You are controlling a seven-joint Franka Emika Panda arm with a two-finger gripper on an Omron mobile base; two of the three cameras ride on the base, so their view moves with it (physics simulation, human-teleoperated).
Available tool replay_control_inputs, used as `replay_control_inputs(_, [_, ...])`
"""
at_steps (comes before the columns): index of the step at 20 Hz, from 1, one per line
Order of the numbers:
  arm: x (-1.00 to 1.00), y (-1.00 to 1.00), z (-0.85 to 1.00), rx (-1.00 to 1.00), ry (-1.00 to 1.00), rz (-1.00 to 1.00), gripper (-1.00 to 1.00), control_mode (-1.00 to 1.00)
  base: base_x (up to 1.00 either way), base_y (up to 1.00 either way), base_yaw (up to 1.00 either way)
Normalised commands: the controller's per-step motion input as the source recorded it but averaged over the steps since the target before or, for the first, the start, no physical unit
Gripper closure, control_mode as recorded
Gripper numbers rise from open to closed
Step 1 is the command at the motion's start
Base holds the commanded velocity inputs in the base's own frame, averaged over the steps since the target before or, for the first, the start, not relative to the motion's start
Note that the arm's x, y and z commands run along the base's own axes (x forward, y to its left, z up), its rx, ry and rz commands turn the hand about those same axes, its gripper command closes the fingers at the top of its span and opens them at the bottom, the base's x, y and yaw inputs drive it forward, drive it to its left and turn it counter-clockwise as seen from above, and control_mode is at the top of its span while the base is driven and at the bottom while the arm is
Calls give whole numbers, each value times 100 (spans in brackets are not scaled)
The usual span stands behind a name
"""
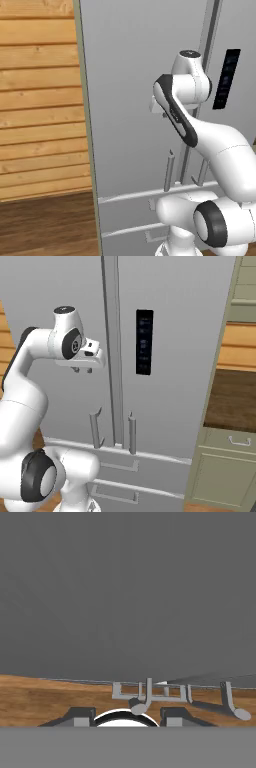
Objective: Take the strawberry from the fridge and place it on top of the pancake, located on the dining counter.
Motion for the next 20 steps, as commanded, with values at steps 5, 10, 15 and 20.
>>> replay_control_inputs(5, [0, 0, 0, 0, 0, 0, -100, 100, -7, 0, 0])
replay_control_inputs(10, [0, 0, 0, 0, 0, 0, -100, 100, -58, -6, 0])
replay_control_inputs(15, [0, 0, 0, 0, 0, 0, -100, 100, -47, -53, -1])
replay_control_inputs(20, [0, 0, 0, 0, 0, 0, -100, 100, -6, -51, 0])
